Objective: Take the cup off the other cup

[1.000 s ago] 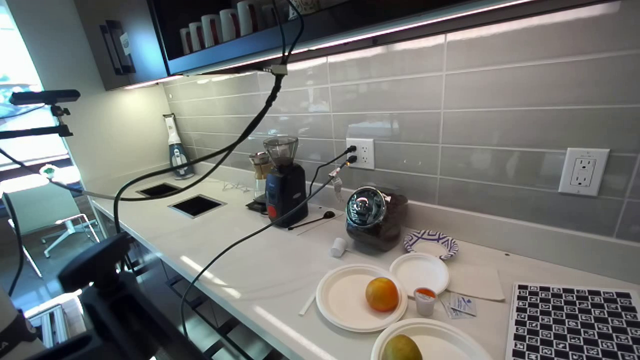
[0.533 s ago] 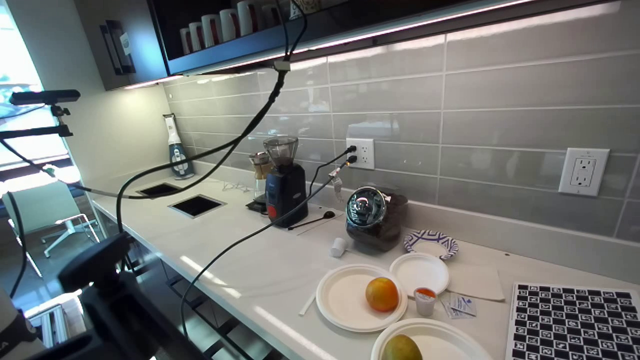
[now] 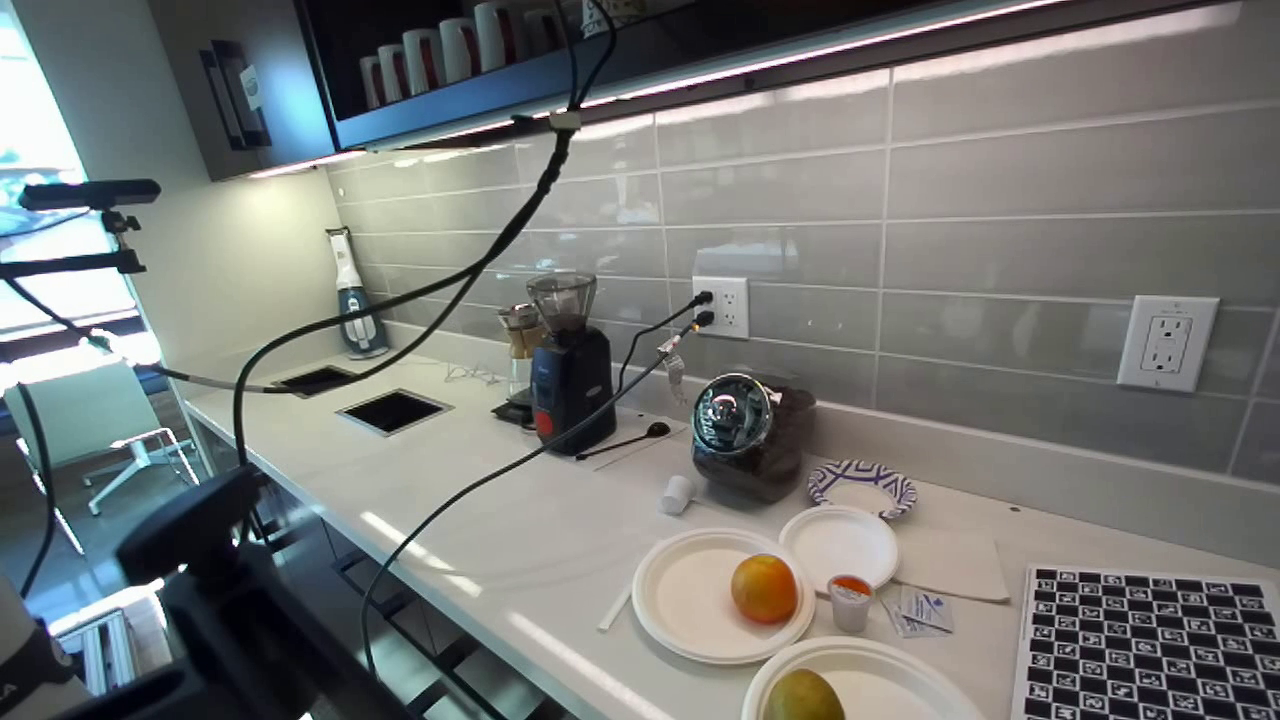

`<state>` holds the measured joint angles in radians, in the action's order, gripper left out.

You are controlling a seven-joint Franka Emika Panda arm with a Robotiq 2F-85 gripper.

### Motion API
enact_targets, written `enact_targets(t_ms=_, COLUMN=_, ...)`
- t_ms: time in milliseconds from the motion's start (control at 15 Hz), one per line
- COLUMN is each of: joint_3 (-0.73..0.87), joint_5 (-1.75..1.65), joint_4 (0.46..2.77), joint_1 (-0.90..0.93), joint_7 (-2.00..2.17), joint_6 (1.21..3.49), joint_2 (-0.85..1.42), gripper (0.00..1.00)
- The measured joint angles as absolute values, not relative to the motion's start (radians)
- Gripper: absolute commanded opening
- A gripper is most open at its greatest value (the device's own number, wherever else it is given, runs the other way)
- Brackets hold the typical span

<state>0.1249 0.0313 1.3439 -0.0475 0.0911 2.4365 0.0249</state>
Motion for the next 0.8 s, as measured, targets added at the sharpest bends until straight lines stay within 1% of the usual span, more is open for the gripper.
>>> enact_targets(t_ms=67, joint_3=0.125, joint_5=0.031, joint_4=1.344, joint_1=-0.047, joint_7=0.091, joint_6=2.439, joint_2=0.025, gripper=0.38)
enact_targets(t_ms=400, joint_3=0.125, joint_5=0.031, joint_4=1.344, joint_1=-0.047, joint_7=0.091, joint_6=2.442, joint_2=0.025, gripper=0.38)
enact_targets(t_ms=600, joint_3=0.125, joint_5=0.031, joint_4=1.344, joint_1=-0.047, joint_7=0.091, joint_6=2.446, joint_2=0.026, gripper=0.44)
enact_targets(t_ms=800, joint_3=0.125, joint_5=0.031, joint_4=1.343, joint_1=-0.046, joint_7=0.091, joint_6=2.45, joint_2=0.026, gripper=0.45)
